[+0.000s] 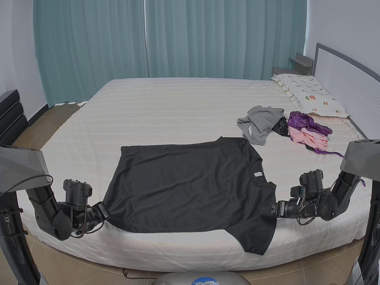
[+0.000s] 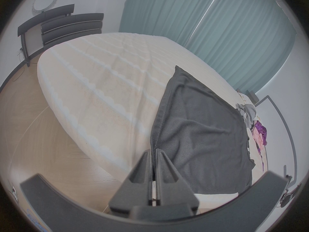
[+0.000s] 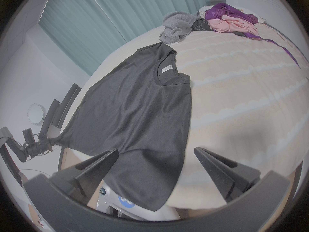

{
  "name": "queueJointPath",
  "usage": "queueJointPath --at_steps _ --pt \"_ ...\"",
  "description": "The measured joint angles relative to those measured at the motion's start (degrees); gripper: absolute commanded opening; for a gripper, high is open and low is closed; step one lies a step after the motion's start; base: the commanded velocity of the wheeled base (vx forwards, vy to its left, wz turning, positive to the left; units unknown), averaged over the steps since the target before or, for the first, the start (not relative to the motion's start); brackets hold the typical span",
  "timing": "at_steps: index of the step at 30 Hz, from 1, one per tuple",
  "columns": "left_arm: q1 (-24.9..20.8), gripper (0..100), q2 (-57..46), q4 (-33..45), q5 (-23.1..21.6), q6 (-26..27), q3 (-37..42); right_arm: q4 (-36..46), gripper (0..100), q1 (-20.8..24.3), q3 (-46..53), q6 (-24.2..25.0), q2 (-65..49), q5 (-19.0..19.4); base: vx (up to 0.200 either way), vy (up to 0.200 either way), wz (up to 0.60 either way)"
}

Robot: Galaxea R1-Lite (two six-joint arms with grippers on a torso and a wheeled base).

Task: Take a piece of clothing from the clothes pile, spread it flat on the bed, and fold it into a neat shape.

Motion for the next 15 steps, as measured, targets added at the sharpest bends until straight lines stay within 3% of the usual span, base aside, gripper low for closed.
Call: queueJointPath --at_steps 7,8,15 --pt "0.0 0 0.4 0.0 0.0 0.0 -0.3 -1.0 100 -0.1 -3.6 1.4 4.9 -0.5 0.0 0.0 0.0" --pt "0.0 0 0.5 0.0 0.0 0.0 -0.3 -1.0 0 -0.1 -3.8 1.4 5.4 -0.6 0.0 0.0 0.0" --pt "0.1 0 0.6 0.1 0.1 0.0 -0.4 -1.0 0 -0.1 -3.5 1.4 6.4 -2.8 0.0 0.0 0.0"
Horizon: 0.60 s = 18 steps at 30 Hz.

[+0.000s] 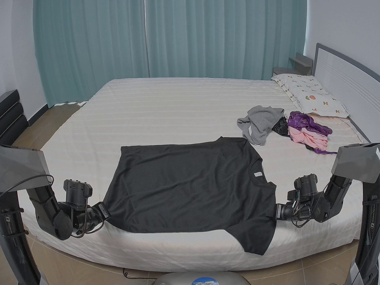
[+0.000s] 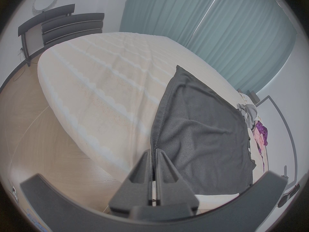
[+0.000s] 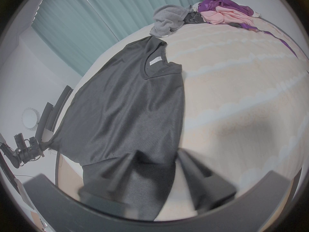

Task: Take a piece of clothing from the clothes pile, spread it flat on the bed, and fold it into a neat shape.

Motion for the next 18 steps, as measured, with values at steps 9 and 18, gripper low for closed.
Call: queueJointPath --at_steps 9,18 --pt "0.7 0 0.0 0.1 0.0 1.0 0.2 3.1 0 -3.5 5.5 -0.6 -4.8 1.9 0.0 0.0 0.0" --pt "2.1 0 0.0 0.4 0.0 3.7 0.7 3.8 0 -4.7 12.5 -2.8 -9.2 4.4 0.0 0.0 0.0"
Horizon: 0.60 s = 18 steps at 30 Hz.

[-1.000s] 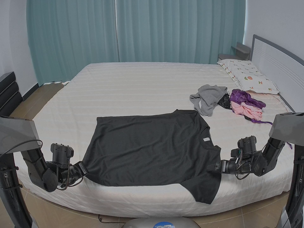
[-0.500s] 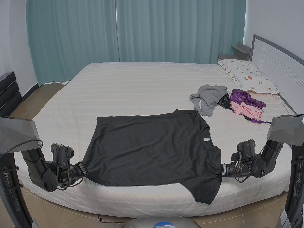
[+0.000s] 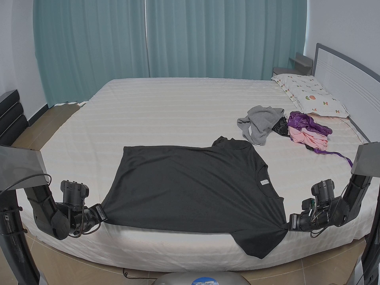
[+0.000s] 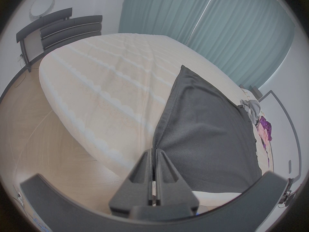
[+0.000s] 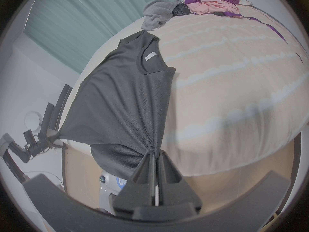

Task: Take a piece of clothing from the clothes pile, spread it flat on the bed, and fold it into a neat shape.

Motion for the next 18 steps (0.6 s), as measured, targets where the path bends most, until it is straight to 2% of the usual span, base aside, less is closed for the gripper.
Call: queueJointPath --at_steps 4,11,12,13,14,18 --pt "0.8 0 -0.2 0.1 0.0 2.0 0.8 -0.3 0 0.3 2.0 -2.1 -1.1 0.1 0.0 0.0 0.0" --pt "0.7 0 -0.2 2.0 0.0 3.7 2.0 0.2 0 0.9 2.8 -2.5 -1.6 -0.2 0.0 0.0 0.0" --pt "0.6 100 -0.2 2.2 0.0 3.8 2.0 0.1 0 1.0 2.7 -2.5 -1.5 -0.3 0.0 0.0 0.0" --pt "0.6 100 -0.1 2.2 0.0 3.7 2.1 0.1 0 1.1 2.7 -2.5 -1.4 -0.3 0.0 0.0 0.0" --pt "0.5 100 -0.1 2.3 0.0 3.8 2.1 0.2 100 1.2 2.5 -2.5 -1.3 -0.3 0.0 0.0 0.0" --pt "0.4 100 0.1 2.4 -0.1 3.7 2.2 0.3 100 1.4 1.3 -2.2 -0.5 -0.3 0.0 0.0 0.0"
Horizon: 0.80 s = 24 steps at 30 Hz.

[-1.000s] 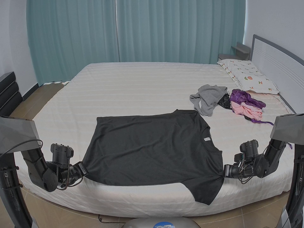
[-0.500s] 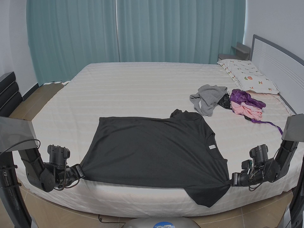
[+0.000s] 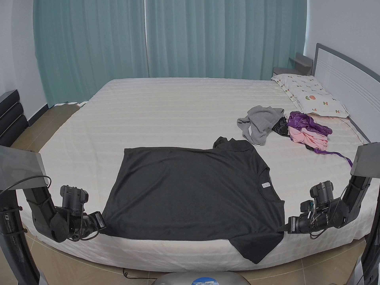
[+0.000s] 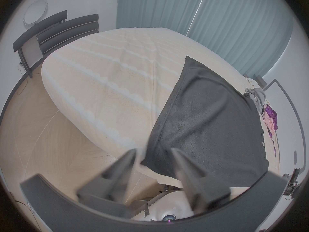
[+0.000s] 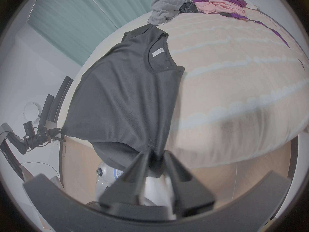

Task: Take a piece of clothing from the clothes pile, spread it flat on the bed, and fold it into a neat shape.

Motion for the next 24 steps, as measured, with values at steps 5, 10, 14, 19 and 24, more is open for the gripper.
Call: queueJointPath --at_steps 5,10,14,19,24 --pt "-0.1 100 0.1 -0.1 -0.1 -0.2 -0.1 -0.1 100 0.2 -1.8 1.7 0.5 0.3 0.0 0.0 0.0" --pt "-0.1 100 0.0 -0.3 -0.4 -0.5 -0.7 -0.2 100 1.1 -6.7 10.4 0.1 0.3 0.0 0.0 0.0" --pt "0.0 100 -1.2 -0.4 -1.1 -1.7 -1.2 -0.5 100 2.6 -10.6 20.0 -0.2 0.2 0.0 0.0 0.0" --pt "0.0 100 -4.4 -0.5 -1.7 -4.1 -1.9 -2.7 100 4.1 -13.2 27.0 -0.3 0.1 0.0 0.0 0.0" --pt "-0.1 100 -6.1 -0.4 -2.9 -8.4 -3.5 -6.5 100 4.8 -13.8 29.4 0.1 0.0 0.0 0.0 0.0"
